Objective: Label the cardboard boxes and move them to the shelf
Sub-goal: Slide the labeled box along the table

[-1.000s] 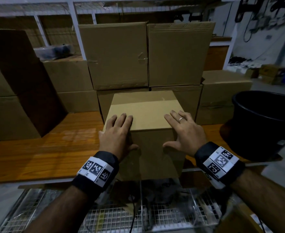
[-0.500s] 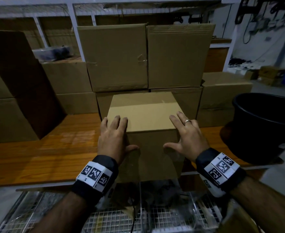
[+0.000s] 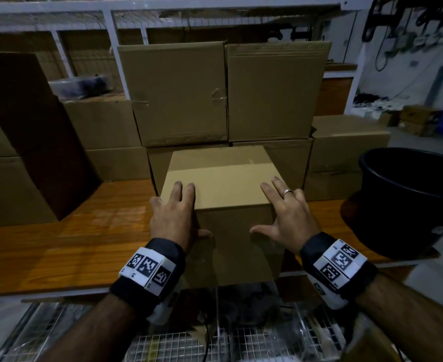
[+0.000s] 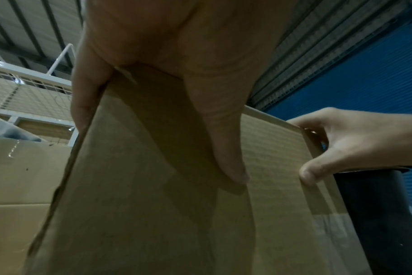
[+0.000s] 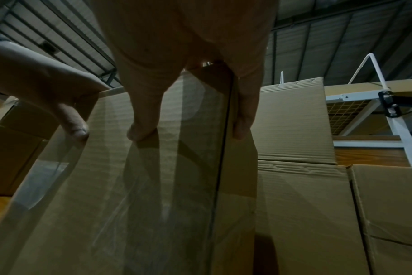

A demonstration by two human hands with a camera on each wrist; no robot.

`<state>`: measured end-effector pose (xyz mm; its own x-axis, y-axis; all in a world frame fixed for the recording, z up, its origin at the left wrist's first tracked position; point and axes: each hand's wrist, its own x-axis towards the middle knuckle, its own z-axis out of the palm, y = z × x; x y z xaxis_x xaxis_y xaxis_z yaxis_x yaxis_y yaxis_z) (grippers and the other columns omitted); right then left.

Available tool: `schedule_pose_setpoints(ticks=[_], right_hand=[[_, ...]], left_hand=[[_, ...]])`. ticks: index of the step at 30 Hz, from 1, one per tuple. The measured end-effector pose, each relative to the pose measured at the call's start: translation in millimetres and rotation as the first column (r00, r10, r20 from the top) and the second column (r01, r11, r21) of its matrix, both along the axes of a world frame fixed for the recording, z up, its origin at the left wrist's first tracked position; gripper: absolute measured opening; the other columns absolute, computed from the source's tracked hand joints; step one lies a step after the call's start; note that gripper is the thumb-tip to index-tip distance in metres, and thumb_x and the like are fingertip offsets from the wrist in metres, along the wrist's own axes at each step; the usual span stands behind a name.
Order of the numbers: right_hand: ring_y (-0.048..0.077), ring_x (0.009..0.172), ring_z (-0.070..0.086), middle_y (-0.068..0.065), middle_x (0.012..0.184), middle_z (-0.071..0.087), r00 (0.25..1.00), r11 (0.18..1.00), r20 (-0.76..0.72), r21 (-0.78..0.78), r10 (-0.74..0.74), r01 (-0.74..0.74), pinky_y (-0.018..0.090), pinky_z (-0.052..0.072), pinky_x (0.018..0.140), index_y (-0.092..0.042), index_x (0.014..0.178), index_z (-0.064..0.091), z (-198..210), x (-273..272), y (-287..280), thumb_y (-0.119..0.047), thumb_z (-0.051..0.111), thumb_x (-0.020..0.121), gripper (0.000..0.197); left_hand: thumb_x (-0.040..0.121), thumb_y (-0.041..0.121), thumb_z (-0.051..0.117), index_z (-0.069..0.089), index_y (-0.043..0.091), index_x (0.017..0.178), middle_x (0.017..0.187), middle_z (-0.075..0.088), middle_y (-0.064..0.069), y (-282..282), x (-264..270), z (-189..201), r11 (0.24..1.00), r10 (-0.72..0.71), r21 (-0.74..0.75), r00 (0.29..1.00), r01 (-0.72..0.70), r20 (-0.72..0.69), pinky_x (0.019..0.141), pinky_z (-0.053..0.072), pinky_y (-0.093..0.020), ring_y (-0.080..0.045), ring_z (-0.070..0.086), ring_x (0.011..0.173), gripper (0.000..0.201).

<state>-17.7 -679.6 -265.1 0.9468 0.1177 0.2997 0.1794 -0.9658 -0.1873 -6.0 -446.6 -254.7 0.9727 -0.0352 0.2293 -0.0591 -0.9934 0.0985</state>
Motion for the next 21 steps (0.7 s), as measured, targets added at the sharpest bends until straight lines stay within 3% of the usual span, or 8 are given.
schedule_pose_setpoints(ticks=[7,14,21], right_hand=[[0.033,0.122,0.039,0.007,0.156,0.025,0.999,1.0,0.046,-0.009,0.018,-0.018,0.041,0.04,0.098,-0.024,0.15,0.028,-3,-2,-2,-0.06,0.073,0.07,0.098],[0.04,0.091,0.056,0.018,0.136,0.053,0.987,0.999,0.16,0.022,0.034,-0.038,0.044,0.051,0.076,-0.011,0.133,0.054,-5,-12,-13,-0.054,0.086,0.053,0.096],[0.04,0.109,0.049,0.014,0.146,0.043,0.986,1.0,0.169,0.022,-0.013,0.01,0.045,0.045,0.089,-0.016,0.141,0.046,9,-26,-28,-0.054,0.082,0.061,0.096]], left_hand=[[0.069,0.058,0.073,0.016,0.031,0.146,0.154,0.018,0.002,2,-4,0,0.999,-0.048,-0.006,0.998,0.048,0.028,0.096,0.036,-0.04,-0.035,0.036,0.118,0.1],[0.072,0.057,0.072,0.018,0.032,0.146,0.154,0.018,0.004,-6,-17,7,0.996,-0.084,-0.024,0.994,0.086,0.063,0.101,0.034,-0.043,-0.037,0.034,0.119,0.094],[0.073,0.057,0.071,0.015,0.032,0.148,0.155,0.017,0.003,-21,-23,16,0.99,-0.128,-0.049,0.989,0.132,0.079,0.102,0.035,-0.043,-0.036,0.032,0.122,0.097]])
